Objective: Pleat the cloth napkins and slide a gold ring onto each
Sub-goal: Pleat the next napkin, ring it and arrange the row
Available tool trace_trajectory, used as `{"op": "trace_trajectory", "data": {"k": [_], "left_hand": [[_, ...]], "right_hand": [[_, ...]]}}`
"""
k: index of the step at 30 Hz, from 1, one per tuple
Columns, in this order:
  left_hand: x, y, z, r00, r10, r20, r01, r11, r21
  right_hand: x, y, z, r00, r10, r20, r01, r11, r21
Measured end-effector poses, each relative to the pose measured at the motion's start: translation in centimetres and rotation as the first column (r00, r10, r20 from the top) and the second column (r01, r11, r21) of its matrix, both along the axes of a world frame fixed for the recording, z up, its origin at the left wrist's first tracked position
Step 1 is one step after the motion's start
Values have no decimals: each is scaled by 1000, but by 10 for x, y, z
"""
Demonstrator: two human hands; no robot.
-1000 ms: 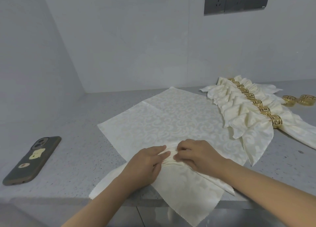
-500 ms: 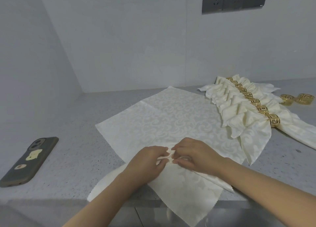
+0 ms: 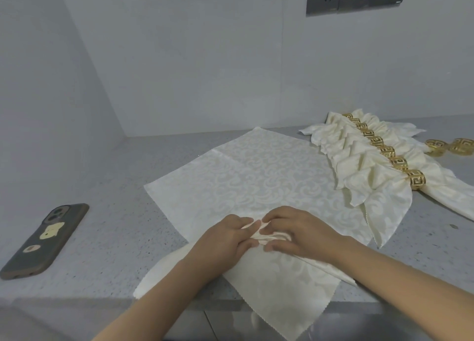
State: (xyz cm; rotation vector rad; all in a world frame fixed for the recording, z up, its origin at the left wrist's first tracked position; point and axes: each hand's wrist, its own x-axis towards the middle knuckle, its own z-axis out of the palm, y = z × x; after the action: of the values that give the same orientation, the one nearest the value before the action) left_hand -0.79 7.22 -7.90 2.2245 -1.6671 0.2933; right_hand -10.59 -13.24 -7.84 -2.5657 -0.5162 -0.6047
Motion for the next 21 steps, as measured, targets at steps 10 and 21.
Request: {"op": "trace_trajectory", "data": {"k": [10,21], "left_hand": [[7,-5,-6,999,-16,-37,13,996,-85],[2,-13,-14,979,11,-206,-77,945,-317]], "right_hand": [[6,7,-8,992,-110,57,109,994,9],[2,12,-5,979,-181,94,178,983,39]]}}
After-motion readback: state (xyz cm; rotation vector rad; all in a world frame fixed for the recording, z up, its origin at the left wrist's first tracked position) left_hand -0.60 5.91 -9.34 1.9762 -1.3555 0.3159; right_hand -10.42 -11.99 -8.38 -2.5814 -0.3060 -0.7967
